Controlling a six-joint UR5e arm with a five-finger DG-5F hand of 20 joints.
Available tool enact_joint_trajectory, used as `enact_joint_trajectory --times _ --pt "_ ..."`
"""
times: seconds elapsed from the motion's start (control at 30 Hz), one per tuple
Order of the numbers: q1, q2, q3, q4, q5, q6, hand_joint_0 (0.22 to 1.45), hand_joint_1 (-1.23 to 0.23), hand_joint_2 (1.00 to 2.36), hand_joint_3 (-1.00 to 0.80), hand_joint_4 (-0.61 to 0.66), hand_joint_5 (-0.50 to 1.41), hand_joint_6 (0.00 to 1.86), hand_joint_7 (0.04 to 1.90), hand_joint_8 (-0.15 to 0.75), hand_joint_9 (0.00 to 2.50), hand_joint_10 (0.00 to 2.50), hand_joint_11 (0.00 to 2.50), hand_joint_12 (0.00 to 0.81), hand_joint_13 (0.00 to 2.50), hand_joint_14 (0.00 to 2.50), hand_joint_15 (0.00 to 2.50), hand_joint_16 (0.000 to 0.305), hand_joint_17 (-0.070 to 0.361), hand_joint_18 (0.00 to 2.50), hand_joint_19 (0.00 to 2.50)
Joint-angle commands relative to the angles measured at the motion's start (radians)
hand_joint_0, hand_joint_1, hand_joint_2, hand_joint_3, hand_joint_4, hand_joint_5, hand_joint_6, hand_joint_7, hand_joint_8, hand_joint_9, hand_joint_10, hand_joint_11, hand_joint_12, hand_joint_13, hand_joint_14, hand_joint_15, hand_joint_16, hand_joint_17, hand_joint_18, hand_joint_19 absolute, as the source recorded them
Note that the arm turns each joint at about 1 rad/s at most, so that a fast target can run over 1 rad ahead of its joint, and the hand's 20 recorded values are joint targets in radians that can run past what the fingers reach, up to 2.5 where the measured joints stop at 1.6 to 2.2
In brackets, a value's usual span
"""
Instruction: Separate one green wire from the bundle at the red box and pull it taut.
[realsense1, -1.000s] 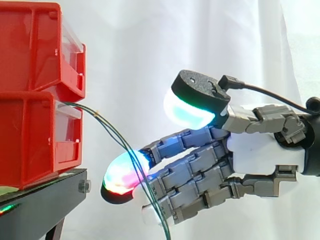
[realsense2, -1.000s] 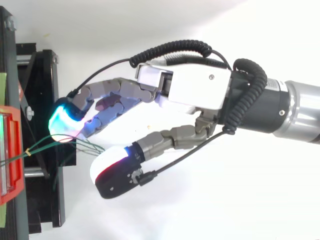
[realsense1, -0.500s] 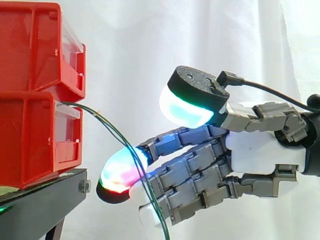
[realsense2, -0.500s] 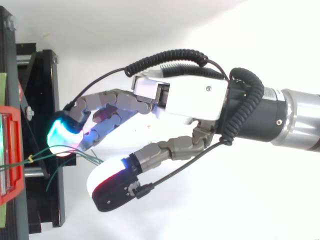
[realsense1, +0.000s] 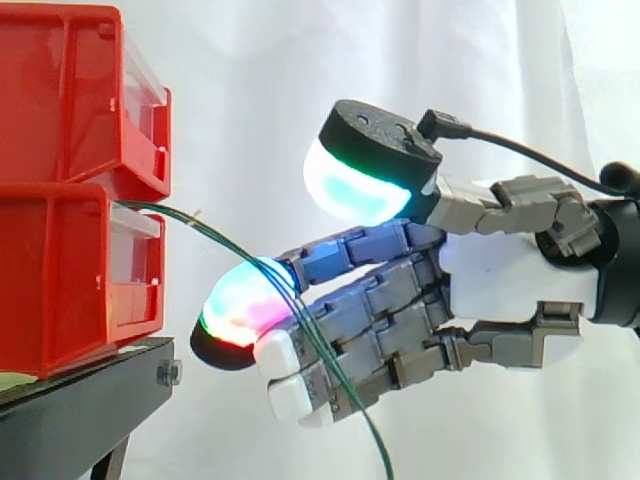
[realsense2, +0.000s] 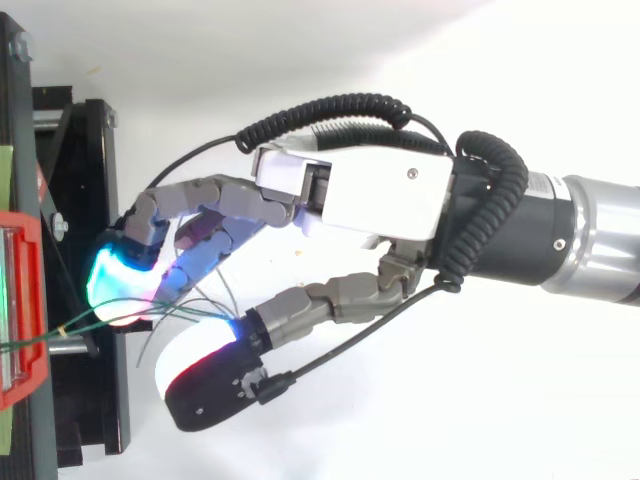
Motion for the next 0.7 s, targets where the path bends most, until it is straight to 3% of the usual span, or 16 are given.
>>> enact_joint_trajectory --times 0.0,0.4,0.57,0.63,0.67 --pt "0.003 0.000 0.029 -0.043 -0.002 0.000 0.59 -0.57 1.00 -0.49 0.34 -0.10 0.50 1.04 0.311 0.88 0.00 0.17 0.311 0.82 0.01 0.22 0.038 0.085 0.66 0.26" --pt "0.016 0.000 0.040 -0.018 0.001 -0.017 0.61 -0.61 1.01 -0.43 0.23 -0.07 0.50 1.37 0.311 0.89 0.01 0.21 0.312 0.82 0.01 0.24 0.038 0.085 0.67 0.28" --pt "0.027 -0.003 0.043 -0.004 0.006 -0.018 0.61 -0.62 1.01 -0.43 0.24 -0.07 0.51 1.38 0.308 0.89 0.01 0.21 0.312 0.83 0.01 0.24 0.037 0.084 0.67 0.29" --pt "0.030 -0.029 0.054 0.002 0.006 -0.011 0.61 -0.62 1.01 -0.43 0.24 -0.07 0.51 1.37 0.308 0.89 0.01 0.21 0.311 0.83 0.01 0.25 0.037 0.084 0.67 0.29" --pt "0.027 -0.071 0.077 0.011 0.001 0.009 0.61 -0.62 1.00 -0.43 0.24 -0.07 0.50 1.37 0.309 0.89 0.01 0.22 0.312 0.83 0.01 0.25 0.037 0.084 0.67 0.29"
